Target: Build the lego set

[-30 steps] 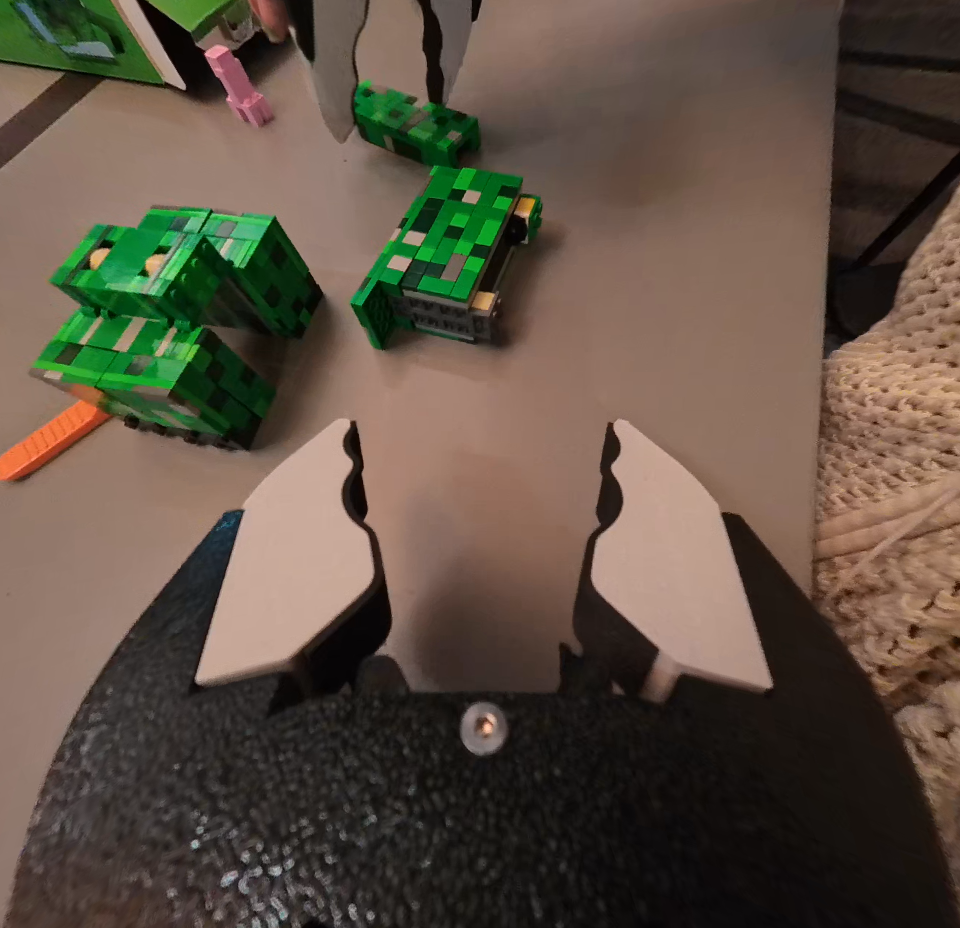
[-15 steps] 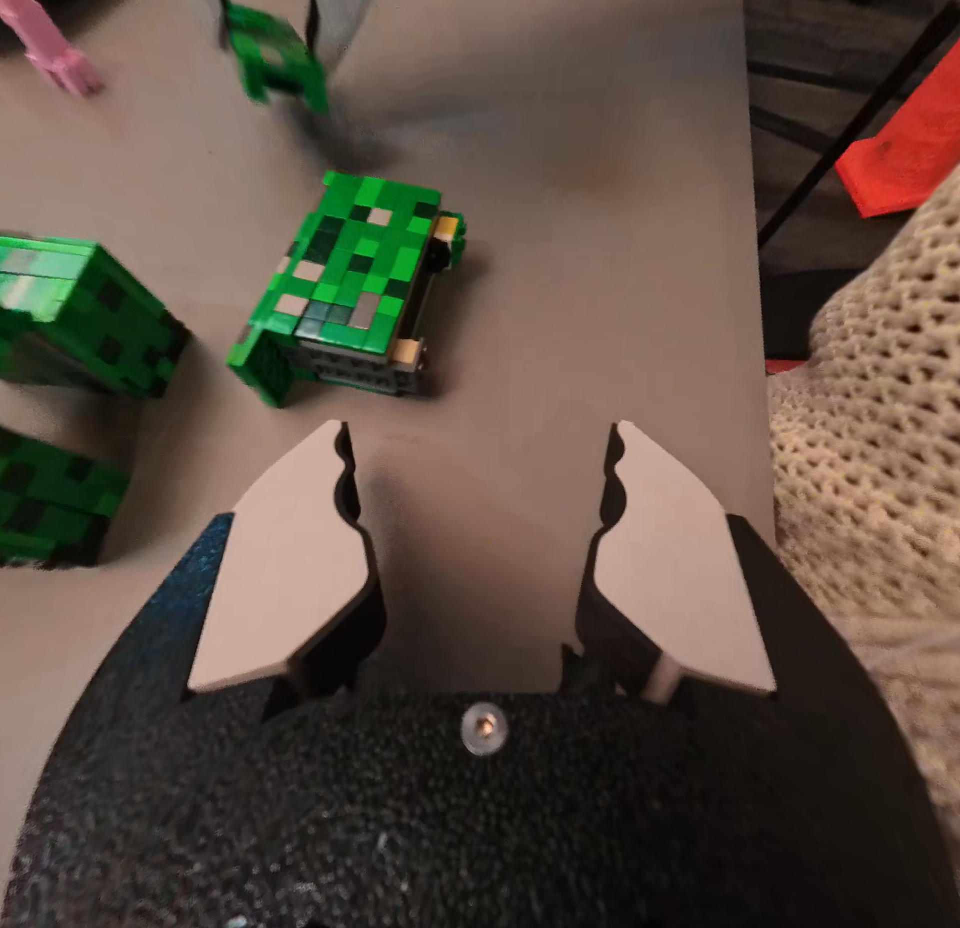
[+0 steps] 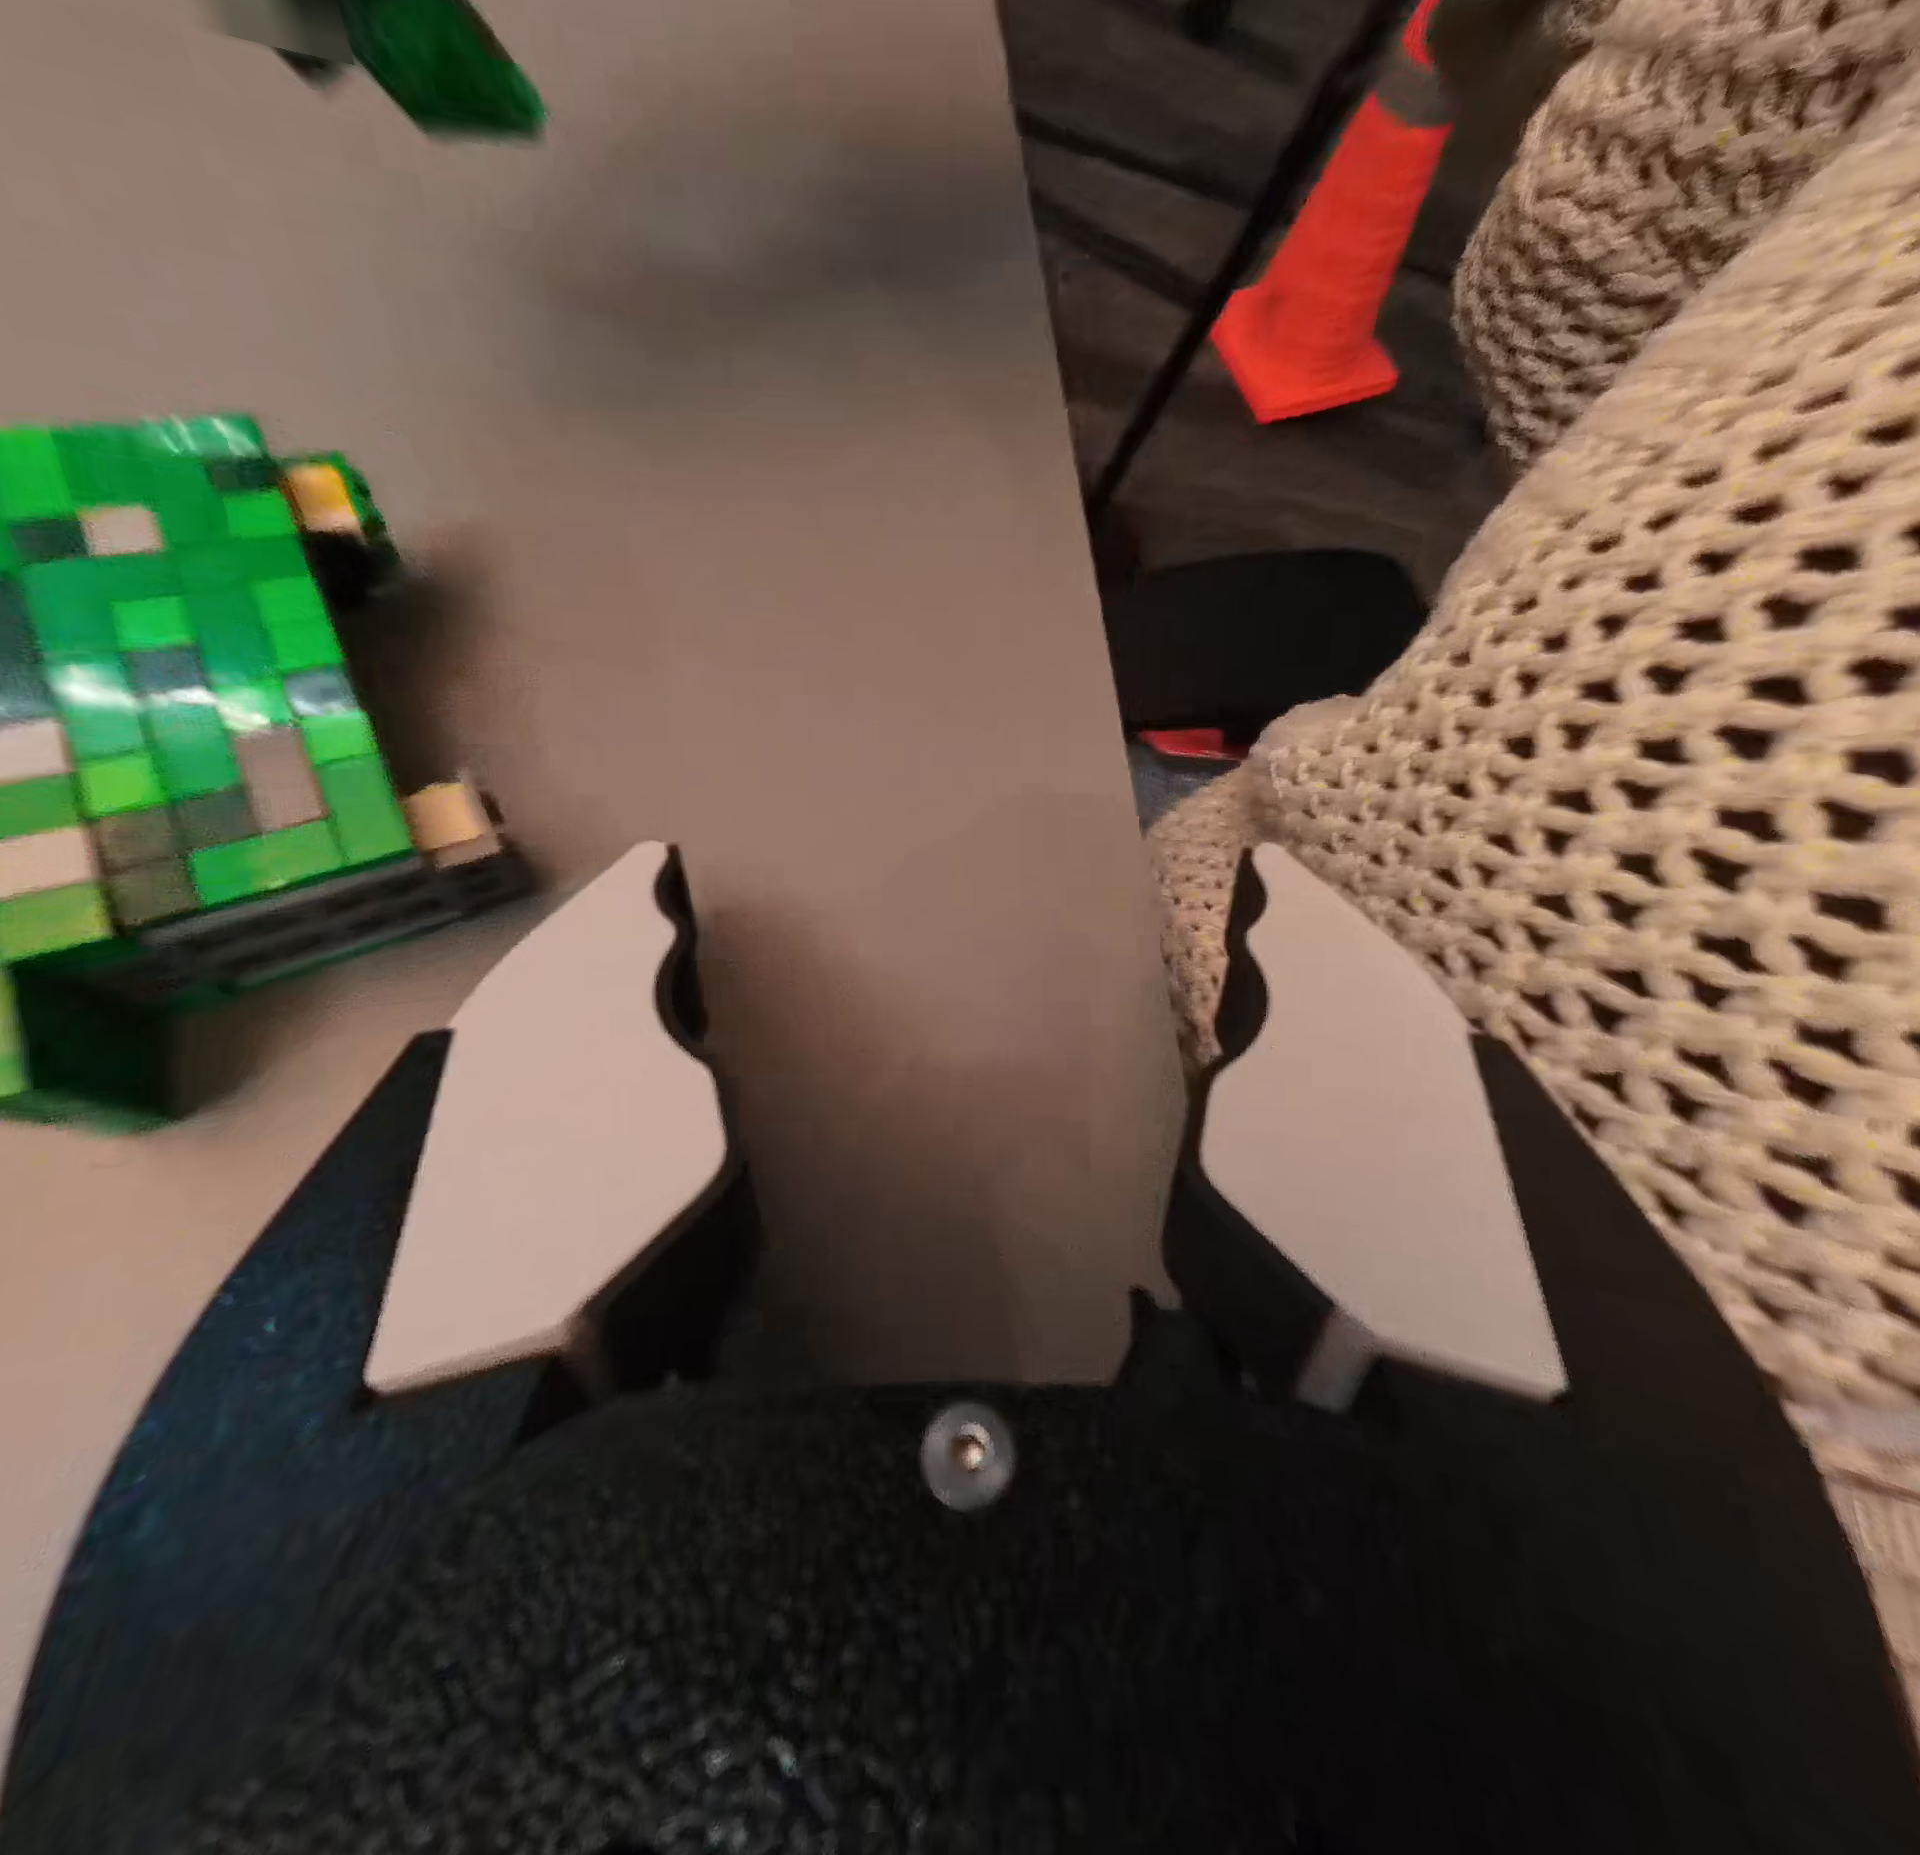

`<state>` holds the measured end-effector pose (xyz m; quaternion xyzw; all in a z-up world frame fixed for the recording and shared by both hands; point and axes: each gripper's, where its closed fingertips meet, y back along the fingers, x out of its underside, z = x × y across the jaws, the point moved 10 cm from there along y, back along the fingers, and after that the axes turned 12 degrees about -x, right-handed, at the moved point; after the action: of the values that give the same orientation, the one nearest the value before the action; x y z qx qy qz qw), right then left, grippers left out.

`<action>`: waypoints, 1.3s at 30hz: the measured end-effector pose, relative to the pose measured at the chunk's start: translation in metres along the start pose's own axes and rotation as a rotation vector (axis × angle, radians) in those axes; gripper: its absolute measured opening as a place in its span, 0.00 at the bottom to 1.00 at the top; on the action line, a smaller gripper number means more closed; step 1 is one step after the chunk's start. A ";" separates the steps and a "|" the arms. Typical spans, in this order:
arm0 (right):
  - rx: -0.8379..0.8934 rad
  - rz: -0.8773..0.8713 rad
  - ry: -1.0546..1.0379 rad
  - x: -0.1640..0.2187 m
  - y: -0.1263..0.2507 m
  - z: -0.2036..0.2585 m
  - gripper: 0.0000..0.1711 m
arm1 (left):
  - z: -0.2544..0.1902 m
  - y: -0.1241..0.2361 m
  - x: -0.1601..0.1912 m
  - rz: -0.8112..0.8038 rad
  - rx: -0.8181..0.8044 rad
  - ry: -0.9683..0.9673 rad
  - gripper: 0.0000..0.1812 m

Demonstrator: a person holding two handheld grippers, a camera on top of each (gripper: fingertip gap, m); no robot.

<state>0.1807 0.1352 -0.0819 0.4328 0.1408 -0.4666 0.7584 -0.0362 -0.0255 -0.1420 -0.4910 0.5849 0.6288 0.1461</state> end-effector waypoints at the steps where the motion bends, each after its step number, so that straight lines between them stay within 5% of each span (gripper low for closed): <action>1: -0.052 -0.017 -0.084 0.006 0.000 -0.001 0.20 | 0.001 0.007 -0.003 -0.026 -0.033 -0.030 0.51; 4: -0.198 -0.053 -0.326 0.025 -0.006 -0.005 0.20 | 0.021 0.030 -0.011 -0.085 -0.272 -0.062 0.46; 9: -0.307 0.005 -0.514 0.046 -0.027 -0.007 0.20 | 0.051 0.027 -0.012 0.009 -0.461 -0.058 0.64; 14: -0.298 0.085 -0.536 0.050 -0.038 -0.014 0.20 | 0.054 0.000 -0.004 0.179 -0.425 -0.075 0.72; 25: -0.286 0.132 -0.591 0.054 -0.033 -0.029 0.20 | 0.024 -0.006 -0.006 0.112 -0.128 0.065 0.67; 39: -0.243 0.159 -0.573 0.046 -0.032 -0.033 0.20 | 0.027 0.001 0.002 0.064 -0.198 0.061 0.64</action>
<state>0.1847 0.1281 -0.1463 0.1995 -0.0582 -0.4885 0.8475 -0.0505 -0.0031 -0.1476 -0.5028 0.5396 0.6728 0.0590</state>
